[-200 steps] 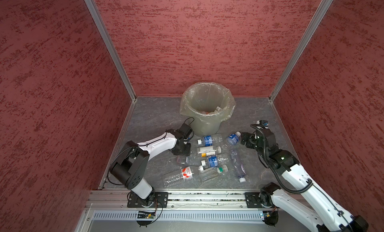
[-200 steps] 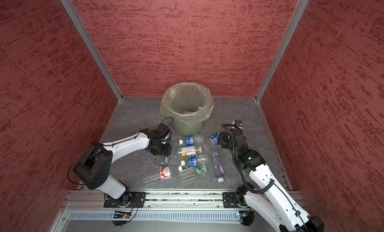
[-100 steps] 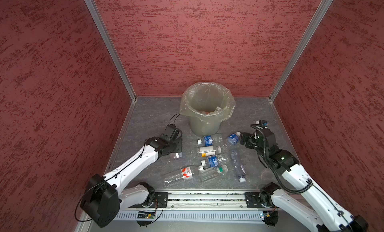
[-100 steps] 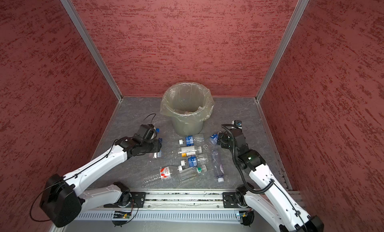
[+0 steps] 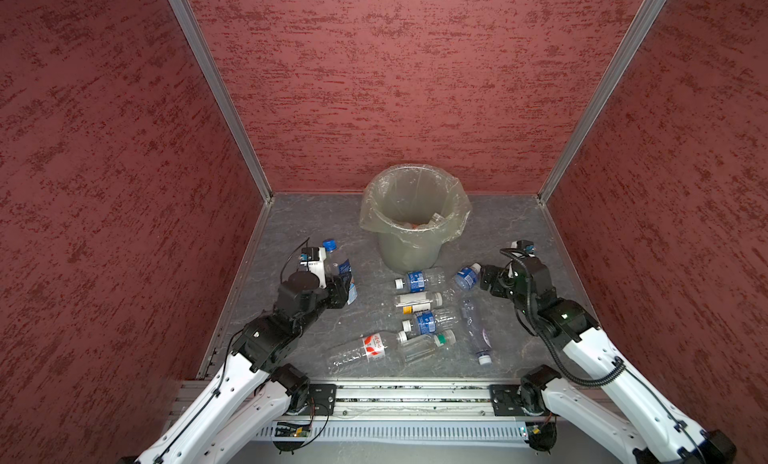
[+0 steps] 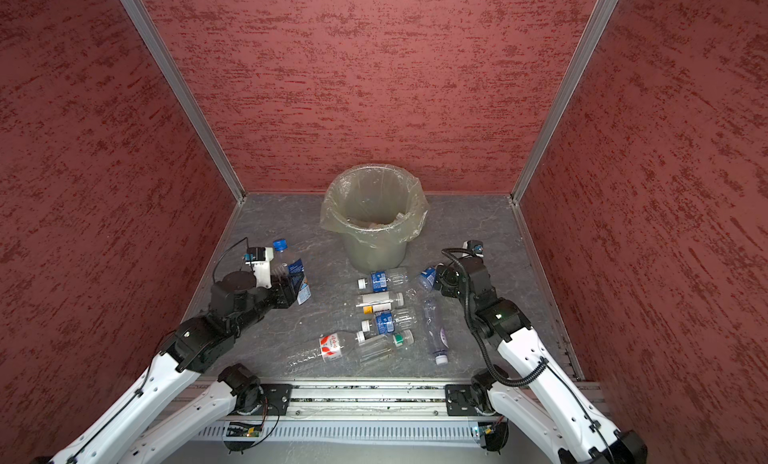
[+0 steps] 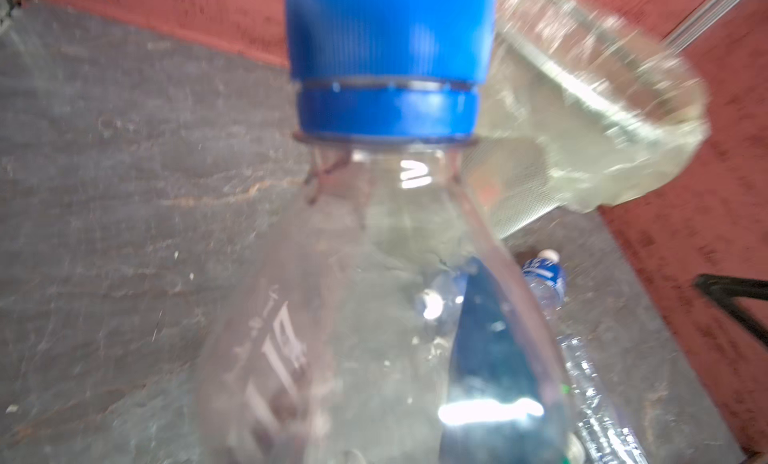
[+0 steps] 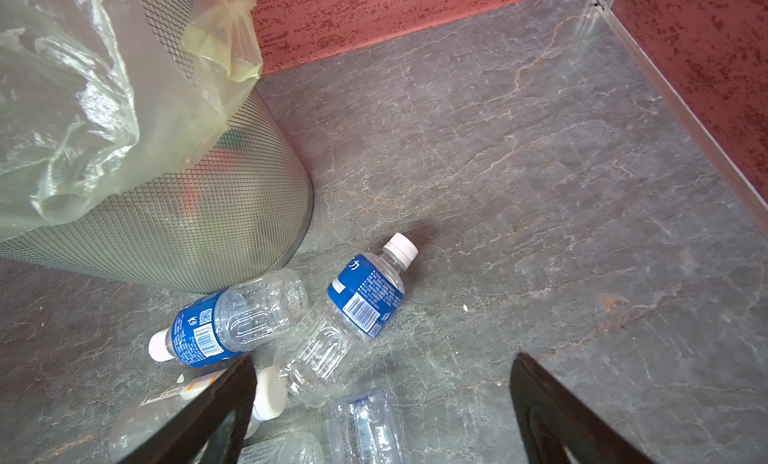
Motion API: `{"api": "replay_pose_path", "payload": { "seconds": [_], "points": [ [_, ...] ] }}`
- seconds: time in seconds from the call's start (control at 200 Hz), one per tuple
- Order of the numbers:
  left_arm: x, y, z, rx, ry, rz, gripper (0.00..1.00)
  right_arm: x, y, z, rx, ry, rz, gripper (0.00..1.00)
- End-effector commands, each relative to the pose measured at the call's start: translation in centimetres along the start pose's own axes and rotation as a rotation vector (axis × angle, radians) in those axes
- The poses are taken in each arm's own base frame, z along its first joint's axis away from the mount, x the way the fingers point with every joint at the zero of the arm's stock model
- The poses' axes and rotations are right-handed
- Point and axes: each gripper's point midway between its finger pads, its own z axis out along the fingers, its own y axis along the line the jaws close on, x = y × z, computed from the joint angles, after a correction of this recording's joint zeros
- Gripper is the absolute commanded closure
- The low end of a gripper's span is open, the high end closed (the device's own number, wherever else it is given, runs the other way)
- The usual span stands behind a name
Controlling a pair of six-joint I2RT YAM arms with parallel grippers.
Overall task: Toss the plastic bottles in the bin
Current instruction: 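Close the left gripper on the blue-cap bottle and lift it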
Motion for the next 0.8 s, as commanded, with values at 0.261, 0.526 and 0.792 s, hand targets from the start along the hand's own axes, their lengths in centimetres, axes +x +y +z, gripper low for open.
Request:
{"api": "replay_pose_path", "payload": {
  "seconds": [0.261,0.526,0.792],
  "points": [
    [-6.7,-4.1,-3.4,0.144,-0.223,0.041,0.53,-1.0,0.4,-0.1,-0.015,-0.028,0.02,0.05],
    [-15.0,-10.7,-3.1,0.294,-0.397,0.112,0.54,-1.2,0.7,-0.1,-0.027,-0.03,0.025,0.05],
    [-24.1,-19.7,6.3,0.42,-0.411,0.206,0.3,-1.5,0.8,-0.7,-0.041,-0.039,0.028,0.05]
  ]
}}
